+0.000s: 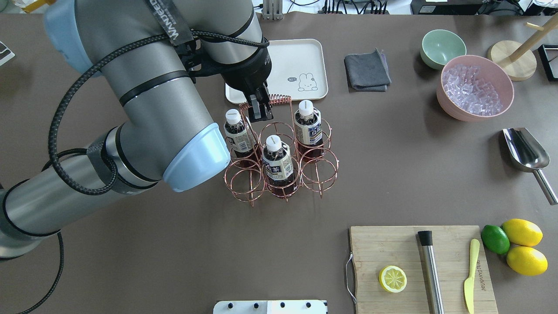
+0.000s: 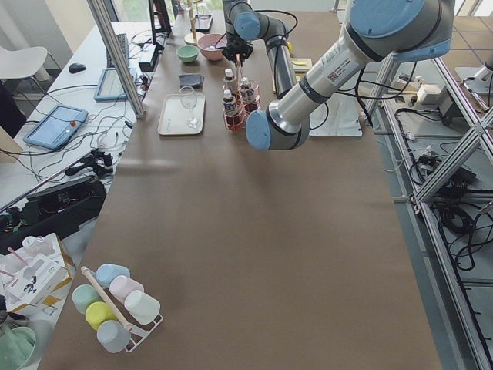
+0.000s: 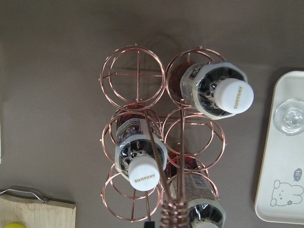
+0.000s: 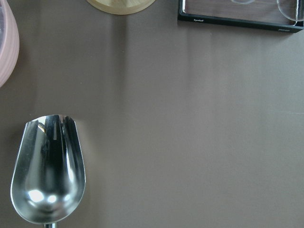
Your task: Take tea from basket to plate
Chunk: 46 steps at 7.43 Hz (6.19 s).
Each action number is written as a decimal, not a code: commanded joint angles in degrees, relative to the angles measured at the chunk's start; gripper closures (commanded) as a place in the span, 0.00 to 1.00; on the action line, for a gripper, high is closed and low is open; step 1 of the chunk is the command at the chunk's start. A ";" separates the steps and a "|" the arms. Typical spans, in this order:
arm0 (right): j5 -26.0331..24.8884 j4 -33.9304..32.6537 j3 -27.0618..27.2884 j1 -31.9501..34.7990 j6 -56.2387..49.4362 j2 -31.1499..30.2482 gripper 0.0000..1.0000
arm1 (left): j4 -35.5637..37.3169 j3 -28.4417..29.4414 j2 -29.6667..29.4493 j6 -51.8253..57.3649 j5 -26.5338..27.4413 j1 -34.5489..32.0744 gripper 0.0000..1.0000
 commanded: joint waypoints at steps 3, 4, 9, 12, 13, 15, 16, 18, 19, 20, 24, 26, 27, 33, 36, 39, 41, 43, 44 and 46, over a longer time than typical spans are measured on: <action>0.26 0.09 0.37 -0.13 0.07 0.39 0.00 | -1.23 2.76 -1.30 -0.36 0.09 1.49 1.00; 0.70 0.00 0.90 -0.13 0.07 0.92 0.00 | -1.23 2.41 -1.30 -0.45 0.09 1.49 1.00; 0.00 0.00 3.19 -3.29 0.16 2.76 0.00 | -1.05 -4.62 3.53 -0.72 0.09 1.93 1.00; 0.87 0.00 4.33 -4.17 0.24 5.04 0.00 | -1.05 -4.36 3.53 -0.72 0.18 1.93 1.00; 0.88 0.09 4.33 -4.61 0.25 5.05 0.00 | -1.05 -4.19 3.36 -0.72 0.09 2.10 1.00; 1.14 0.18 4.77 -4.62 0.25 5.14 0.00 | -1.05 -4.45 3.01 -2.29 0.09 3.07 1.00; 1.23 0.09 4.95 -4.62 0.25 5.14 0.00 | -1.23 -4.10 3.01 -2.82 0.09 3.42 1.00; 1.23 0.00 5.12 -4.62 0.25 5.05 0.00 | -1.32 -4.71 3.09 -3.35 0.09 4.12 1.00; 1.23 0.00 5.64 -4.62 0.25 5.05 0.00 | -1.23 -4.89 3.01 -4.40 0.26 4.47 1.00; 1.23 0.00 5.56 -4.62 0.25 5.05 0.00 | -1.23 -5.93 3.18 -5.28 1.92 4.48 1.00; 1.23 0.35 5.65 -4.62 0.25 5.14 0.00 | -1.23 -6.38 3.45 -4.50 5.43 5.96 1.00; 1.23 0.44 5.65 -4.70 0.25 5.14 0.00 | -1.06 -6.65 3.71 -2.75 5.01 6.50 1.00; 1.23 0.61 5.56 -4.62 0.25 5.14 0.00 | -1.05 -6.82 3.80 -2.74 4.92 6.50 1.00; 2.37 0.44 6.70 -4.70 0.33 5.23 0.00 | -1.05 -7.35 4.76 -2.21 4.75 6.32 1.00; 2.63 0.17 7.50 -5.05 1.39 6.81 0.00 | -0.97 -8.05 6.34 -0.80 3.43 5.88 1.00; 2.63 0.09 8.28 -7.16 1.74 8.56 0.00 | -0.97 -7.97 6.08 -0.72 2.46 5.88 1.00; 2.72 0.35 8.37 -8.30 1.74 8.92 0.00 | -0.79 -7.79 5.99 -0.72 1.07 4.92 1.00; 3.33 0.53 9.33 -9.18 1.91 9.79 0.00 | -0.79 -7.26 5.91 -0.72 0.62 3.69 1.00; 3.42 0.70 11.08 -10.32 4.61 10.41 0.00 | -0.70 -7.09 5.99 -0.72 0.62 3.42 1.00; 3.51 0.88 16.01 -14.09 4.73 12.94 0.00 | -0.79 -4.29 4.60 -0.72 0.62 3.42 1.00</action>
